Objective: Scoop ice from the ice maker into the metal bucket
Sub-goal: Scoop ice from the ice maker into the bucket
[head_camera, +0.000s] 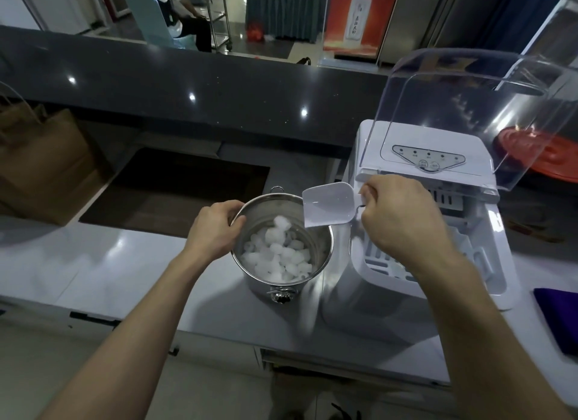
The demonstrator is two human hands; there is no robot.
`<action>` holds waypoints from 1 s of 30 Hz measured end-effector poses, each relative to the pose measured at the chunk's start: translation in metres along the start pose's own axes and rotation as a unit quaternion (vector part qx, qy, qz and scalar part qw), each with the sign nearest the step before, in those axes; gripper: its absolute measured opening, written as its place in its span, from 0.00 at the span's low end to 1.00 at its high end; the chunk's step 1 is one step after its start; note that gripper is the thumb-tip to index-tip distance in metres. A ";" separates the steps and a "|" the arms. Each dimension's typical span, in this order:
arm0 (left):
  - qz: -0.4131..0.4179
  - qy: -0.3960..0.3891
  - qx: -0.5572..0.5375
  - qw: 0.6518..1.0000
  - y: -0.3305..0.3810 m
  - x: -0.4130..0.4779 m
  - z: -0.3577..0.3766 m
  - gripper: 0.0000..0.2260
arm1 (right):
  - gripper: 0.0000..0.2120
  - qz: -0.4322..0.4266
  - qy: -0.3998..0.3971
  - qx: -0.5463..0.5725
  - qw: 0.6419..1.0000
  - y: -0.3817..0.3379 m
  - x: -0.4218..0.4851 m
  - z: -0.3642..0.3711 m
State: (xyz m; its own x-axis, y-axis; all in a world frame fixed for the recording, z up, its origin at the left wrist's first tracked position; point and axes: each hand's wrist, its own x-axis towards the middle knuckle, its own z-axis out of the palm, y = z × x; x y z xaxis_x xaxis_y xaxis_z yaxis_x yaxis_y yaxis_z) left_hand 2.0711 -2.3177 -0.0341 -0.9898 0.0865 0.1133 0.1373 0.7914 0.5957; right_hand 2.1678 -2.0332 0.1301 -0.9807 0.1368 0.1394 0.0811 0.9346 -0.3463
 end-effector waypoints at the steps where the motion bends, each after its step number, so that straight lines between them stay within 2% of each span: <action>1: 0.000 -0.001 0.000 1.000 0.000 0.001 0.000 0.10 | 0.07 -0.007 0.004 0.003 1.000 0.000 0.000 0.000; 11: -0.019 0.007 0.010 1.000 0.000 0.006 -0.001 0.08 | 0.11 -0.037 0.040 0.032 0.998 0.010 0.001 -0.005; 20: -0.029 0.043 0.045 0.998 0.005 0.007 0.006 0.10 | 0.12 0.038 0.006 0.097 0.995 0.042 0.005 -0.010; 24: 0.028 0.110 0.040 0.993 0.027 0.011 0.011 0.13 | 0.11 0.060 0.038 0.110 0.991 0.062 0.000 -0.019; 27: 0.090 0.102 -0.047 0.990 0.064 0.015 0.015 0.11 | 0.14 0.068 0.066 0.104 0.990 0.078 -0.006 -0.030; 30: 0.183 0.082 -0.119 0.972 0.113 0.009 0.023 0.08 | 0.15 0.068 0.078 0.095 0.990 0.096 -0.014 -0.039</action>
State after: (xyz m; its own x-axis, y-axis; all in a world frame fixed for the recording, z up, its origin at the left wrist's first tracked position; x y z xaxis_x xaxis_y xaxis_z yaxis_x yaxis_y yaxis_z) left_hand 2.0773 -2.2135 0.0165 -0.8566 0.2231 0.4652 0.5031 0.5612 0.6573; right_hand 2.1963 -1.9325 0.1313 -0.9223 0.3198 0.2169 0.1608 0.8280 -0.5371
